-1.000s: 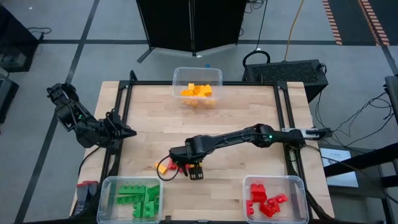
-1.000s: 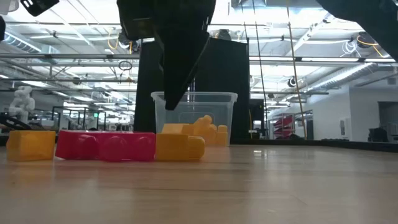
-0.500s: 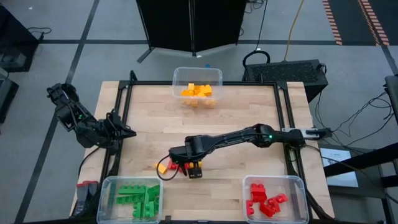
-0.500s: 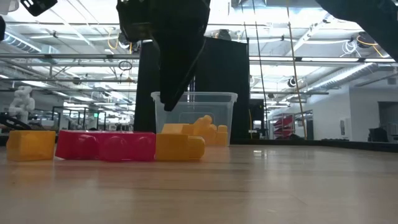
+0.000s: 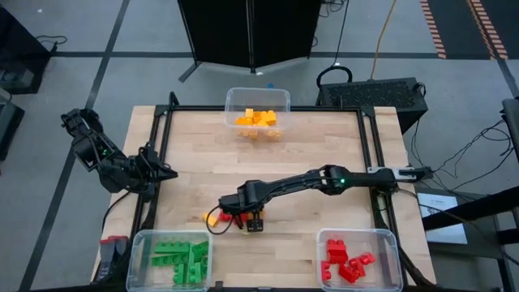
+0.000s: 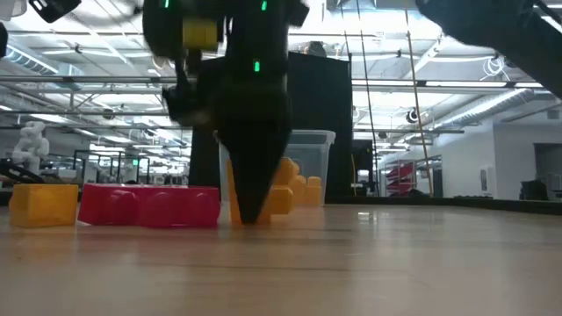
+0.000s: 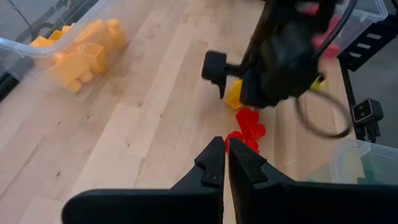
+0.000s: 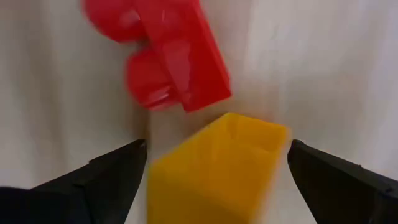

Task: Sort blocks
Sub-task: Put the yellow game piece into the top transparent bin

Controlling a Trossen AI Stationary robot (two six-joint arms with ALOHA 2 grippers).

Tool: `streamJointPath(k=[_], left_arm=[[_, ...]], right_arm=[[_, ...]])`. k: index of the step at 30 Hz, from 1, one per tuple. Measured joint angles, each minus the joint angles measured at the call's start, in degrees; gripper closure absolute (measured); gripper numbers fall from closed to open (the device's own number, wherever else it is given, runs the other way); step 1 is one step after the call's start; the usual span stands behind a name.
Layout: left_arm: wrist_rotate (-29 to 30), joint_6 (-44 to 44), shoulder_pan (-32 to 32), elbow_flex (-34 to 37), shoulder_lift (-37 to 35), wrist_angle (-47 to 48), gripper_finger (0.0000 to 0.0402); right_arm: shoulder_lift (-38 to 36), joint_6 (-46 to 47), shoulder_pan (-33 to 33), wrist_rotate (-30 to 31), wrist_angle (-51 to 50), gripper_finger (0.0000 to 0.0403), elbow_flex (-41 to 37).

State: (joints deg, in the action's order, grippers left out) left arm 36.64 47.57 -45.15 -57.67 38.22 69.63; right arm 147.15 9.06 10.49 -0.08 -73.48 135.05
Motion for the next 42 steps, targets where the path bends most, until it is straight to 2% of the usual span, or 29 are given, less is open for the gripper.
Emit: streamJointPath(k=[14,16,21,34,42], left_arm=[[0.0,0.2,0.0,0.0,0.0,-0.1,0.0398],[0.0,0.2,0.0,0.0,0.0,-0.1,0.0398],[0.0,0.2,0.0,0.0,0.0,-0.1,0.0398],[0.0,0.3,0.0,0.0,0.0,-0.1,0.0398],[0.0,0.3,0.0,0.0,0.0,-0.1,0.0398]], right_arm=[[0.8,2.7,-1.5,0.5,2.9,0.0032,0.0],[0.8,2.7,-1.5,0.4,3.0,0.0052,0.0],[0.8,3.8,-1.4,0.3,2.9,0.0137,0.0],[0.6,4.0,-1.3,0.0,0.9,0.0137,-0.1],[-3.7,4.0,-1.3,1.0,-0.6,0.0137,-0.2]])
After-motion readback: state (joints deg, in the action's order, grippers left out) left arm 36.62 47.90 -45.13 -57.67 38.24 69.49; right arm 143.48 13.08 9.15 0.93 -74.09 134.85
